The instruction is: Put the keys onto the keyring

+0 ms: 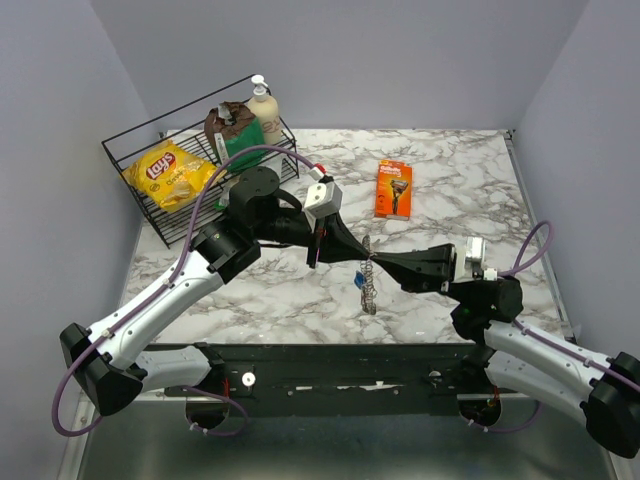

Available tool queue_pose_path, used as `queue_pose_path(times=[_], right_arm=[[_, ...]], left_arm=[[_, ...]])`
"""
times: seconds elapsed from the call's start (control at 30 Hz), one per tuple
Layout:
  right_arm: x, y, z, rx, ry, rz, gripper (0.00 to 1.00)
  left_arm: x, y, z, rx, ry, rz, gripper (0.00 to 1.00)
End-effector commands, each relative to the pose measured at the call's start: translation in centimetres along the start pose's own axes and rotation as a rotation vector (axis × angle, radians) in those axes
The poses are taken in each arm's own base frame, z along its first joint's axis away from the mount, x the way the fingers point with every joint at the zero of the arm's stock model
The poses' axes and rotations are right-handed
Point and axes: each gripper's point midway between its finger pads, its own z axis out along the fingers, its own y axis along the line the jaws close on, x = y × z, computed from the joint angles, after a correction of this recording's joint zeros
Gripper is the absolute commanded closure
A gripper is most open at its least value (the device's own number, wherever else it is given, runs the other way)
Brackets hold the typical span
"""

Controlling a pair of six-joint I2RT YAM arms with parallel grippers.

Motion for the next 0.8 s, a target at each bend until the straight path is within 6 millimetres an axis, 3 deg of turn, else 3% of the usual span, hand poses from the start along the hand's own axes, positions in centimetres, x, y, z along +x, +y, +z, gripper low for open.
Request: queue_pose_path(times=[0.0, 0.2, 0.33, 0.37, 0.47, 0.63, 0.67, 0.7, 0.77], right_arm=[[-2.1, 0.4, 0.1, -0.019, -0.093, -0.056, 0.99], [-1.7, 0.1, -0.1, 0.000, -0.084, -0.058, 0.96], [-1.8, -0.4, -0.4, 0.033, -0.070, -0.097, 0.73], [-1.4, -0.6, -0.5, 0.047, -0.045, -0.089, 0.62], [-1.1, -0.9, -0.7, 0.064, -0.002, -0.112, 0.44], [-0.8, -1.6, -0.8, 0.086, 0.084, -0.175, 0.20], [0.3, -1.8, -1.0, 0.091, 0.135, -0.164, 0.13], [-0.4, -1.9, -0.6, 0.087, 0.138, -0.184, 0.11], [0.9, -2.4, -0.9, 0.093, 0.219, -0.202, 0.09]], left_arm=[[-2.4, 0.2, 0.0, -0.041, -0.078, 0.057, 1.00], [-2.8, 0.8, -0.5, -0.109, -0.101, 0.067, 1.00], [-2.8, 1.0, -0.8, -0.140, -0.097, 0.075, 1.00], [-2.8, 1.2, -0.9, -0.154, -0.094, 0.076, 1.00], [-2.2, 1.9, -1.3, -0.203, -0.061, 0.071, 1.00], [-0.8, 2.7, -2.0, -0.264, 0.037, 0.052, 1.00], [-0.5, 3.1, -2.1, -0.279, 0.058, 0.061, 1.00], [-0.1, 3.1, -2.3, -0.288, 0.097, 0.053, 1.00], [0.4, 3.5, -2.5, -0.304, 0.130, 0.062, 1.00]])
